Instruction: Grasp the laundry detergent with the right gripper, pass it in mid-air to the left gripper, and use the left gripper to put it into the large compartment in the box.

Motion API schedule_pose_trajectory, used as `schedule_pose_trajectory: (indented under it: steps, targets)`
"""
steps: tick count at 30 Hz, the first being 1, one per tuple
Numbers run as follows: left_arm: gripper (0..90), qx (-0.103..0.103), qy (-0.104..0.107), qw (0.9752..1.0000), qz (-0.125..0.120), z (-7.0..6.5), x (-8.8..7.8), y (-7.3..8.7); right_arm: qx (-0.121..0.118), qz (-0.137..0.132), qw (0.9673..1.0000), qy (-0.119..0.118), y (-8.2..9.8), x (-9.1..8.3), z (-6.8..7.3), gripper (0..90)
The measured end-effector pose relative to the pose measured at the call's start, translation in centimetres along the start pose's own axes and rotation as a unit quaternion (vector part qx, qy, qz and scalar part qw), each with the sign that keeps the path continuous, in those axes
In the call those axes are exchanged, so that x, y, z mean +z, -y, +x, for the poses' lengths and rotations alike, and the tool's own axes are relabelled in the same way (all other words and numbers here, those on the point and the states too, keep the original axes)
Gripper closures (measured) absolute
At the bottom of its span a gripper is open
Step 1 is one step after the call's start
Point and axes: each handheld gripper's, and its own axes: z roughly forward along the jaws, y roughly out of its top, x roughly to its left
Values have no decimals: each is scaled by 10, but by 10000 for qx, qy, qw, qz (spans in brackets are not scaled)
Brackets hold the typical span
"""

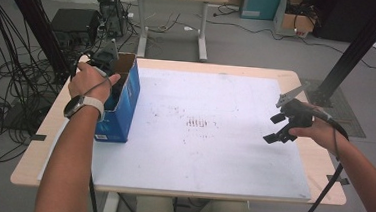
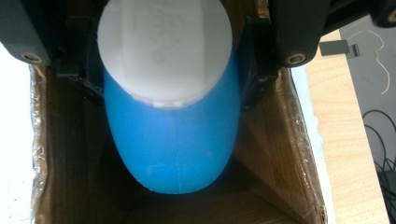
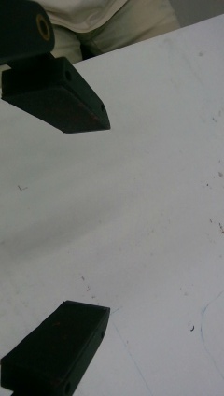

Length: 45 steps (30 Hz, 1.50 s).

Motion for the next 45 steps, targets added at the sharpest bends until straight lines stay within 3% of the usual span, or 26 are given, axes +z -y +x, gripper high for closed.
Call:
schedule_pose_trajectory:
  steps: [45]
  targets:
    - [371, 0, -36, 10000, 5, -1, 0, 1, 4, -20, 10000, -25, 0, 0, 0, 94]
